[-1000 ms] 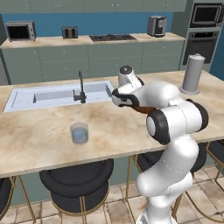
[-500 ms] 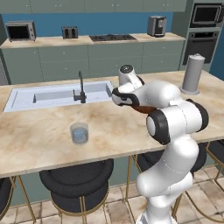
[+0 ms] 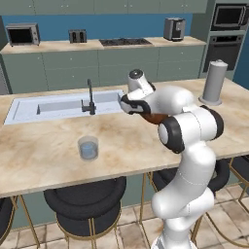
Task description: There are four ice cubes in the ice bowl. Place two ice cubes in each glass of water.
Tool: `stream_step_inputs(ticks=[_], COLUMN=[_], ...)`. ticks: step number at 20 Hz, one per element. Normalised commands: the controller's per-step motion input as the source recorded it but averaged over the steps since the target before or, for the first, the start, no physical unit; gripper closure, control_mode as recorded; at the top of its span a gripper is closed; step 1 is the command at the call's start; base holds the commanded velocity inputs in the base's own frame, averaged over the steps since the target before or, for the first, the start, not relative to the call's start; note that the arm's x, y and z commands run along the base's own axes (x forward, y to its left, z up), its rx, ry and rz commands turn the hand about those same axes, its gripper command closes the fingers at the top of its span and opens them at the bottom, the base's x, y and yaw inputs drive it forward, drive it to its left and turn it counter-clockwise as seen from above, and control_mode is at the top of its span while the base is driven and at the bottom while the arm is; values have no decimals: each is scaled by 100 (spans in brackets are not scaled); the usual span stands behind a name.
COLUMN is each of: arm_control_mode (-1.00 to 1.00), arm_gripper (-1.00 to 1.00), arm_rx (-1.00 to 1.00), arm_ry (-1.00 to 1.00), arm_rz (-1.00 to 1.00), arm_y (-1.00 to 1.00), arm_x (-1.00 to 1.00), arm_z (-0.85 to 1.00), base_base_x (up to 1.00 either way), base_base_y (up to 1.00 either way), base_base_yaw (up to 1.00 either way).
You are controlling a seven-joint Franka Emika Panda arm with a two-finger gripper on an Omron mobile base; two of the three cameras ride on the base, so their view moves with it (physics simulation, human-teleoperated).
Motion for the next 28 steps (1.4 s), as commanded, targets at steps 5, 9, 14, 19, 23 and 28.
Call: stream_step_inputs(ticks=[5,9,14,19,23,28], arm_control_mode=[-100,-100,-100,-100,-100,-100], arm_gripper=[100,100,100,100,100,100], arm_rx=[0,0,0,0,0,0], arm_ry=[0,0,0,0,0,0], arm_rz=[-1,-5,-6,-7,-7,-8], arm_y=[2,0,0,0,0,2], arm_x=[-6,-27,-13,0,-2,-16], arm_z=[22,8,0,0,0,0], base_base_x=[0,0,0,0,0,0], base_base_y=[0,0,0,0,0,0], base_base_yaw=[0,0,0,0,0,0])
